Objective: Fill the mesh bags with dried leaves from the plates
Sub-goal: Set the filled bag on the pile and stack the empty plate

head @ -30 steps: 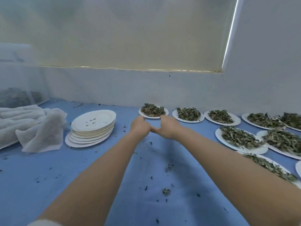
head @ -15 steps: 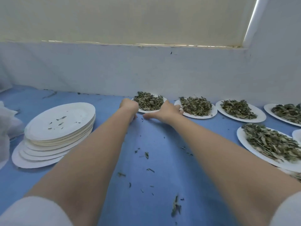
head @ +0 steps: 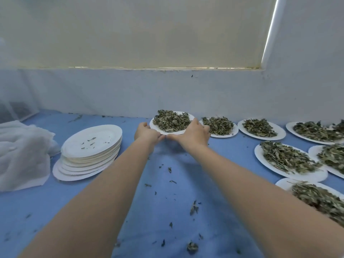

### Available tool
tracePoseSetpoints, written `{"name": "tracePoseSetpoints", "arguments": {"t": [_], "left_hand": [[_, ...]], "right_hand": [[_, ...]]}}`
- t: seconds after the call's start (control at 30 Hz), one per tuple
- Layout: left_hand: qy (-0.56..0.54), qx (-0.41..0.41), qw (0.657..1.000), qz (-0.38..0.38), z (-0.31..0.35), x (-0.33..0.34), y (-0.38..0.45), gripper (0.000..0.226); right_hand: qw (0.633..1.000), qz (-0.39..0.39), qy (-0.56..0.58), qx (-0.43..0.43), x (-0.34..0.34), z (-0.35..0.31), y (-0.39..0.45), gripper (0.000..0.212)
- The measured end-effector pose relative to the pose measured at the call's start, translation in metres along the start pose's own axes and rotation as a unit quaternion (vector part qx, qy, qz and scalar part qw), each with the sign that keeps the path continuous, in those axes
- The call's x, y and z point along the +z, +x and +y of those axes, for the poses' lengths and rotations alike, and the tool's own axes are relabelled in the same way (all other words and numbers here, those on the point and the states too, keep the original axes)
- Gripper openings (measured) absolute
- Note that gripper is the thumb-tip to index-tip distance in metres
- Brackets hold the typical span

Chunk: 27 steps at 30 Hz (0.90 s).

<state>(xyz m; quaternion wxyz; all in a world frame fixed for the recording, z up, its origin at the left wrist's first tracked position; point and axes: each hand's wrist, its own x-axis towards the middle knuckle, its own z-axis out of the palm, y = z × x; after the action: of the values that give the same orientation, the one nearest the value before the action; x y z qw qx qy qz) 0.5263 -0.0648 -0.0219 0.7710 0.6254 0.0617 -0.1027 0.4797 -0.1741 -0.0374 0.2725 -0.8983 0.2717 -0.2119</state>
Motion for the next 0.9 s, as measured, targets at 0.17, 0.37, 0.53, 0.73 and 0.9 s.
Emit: {"name": "tracePoseSetpoints", "arguments": {"t": [0.17,0.37,0.53,0.73,0.9], "left_hand": [[-0.02,0.024,0.999,-0.021,0.01,-0.016,-0.088,0.069],[-0.014,0.02,0.999,-0.027,0.0,-0.039,-0.211,0.071],[0.002,0.006,1.0,0.001,-0.029,-0.055,-0.303,0.068],[0.093,0.04,0.994,0.028,-0.088,-0.077,-0.359,0.069],[0.346,0.106,0.932,0.039,-0.11,-0.086,-0.366,0.059]], "right_hand": [[1.0,0.001,-0.025,0.0,-0.051,-0.002,-0.065,0.103],[0.999,-0.011,-0.037,0.002,-0.125,0.016,-0.17,0.099],[0.996,-0.029,-0.084,-0.013,-0.17,0.047,-0.264,0.105],[0.993,-0.066,-0.092,-0.016,-0.174,0.09,-0.34,0.118],[0.987,-0.117,-0.107,0.001,-0.166,0.105,-0.351,0.125]]}}
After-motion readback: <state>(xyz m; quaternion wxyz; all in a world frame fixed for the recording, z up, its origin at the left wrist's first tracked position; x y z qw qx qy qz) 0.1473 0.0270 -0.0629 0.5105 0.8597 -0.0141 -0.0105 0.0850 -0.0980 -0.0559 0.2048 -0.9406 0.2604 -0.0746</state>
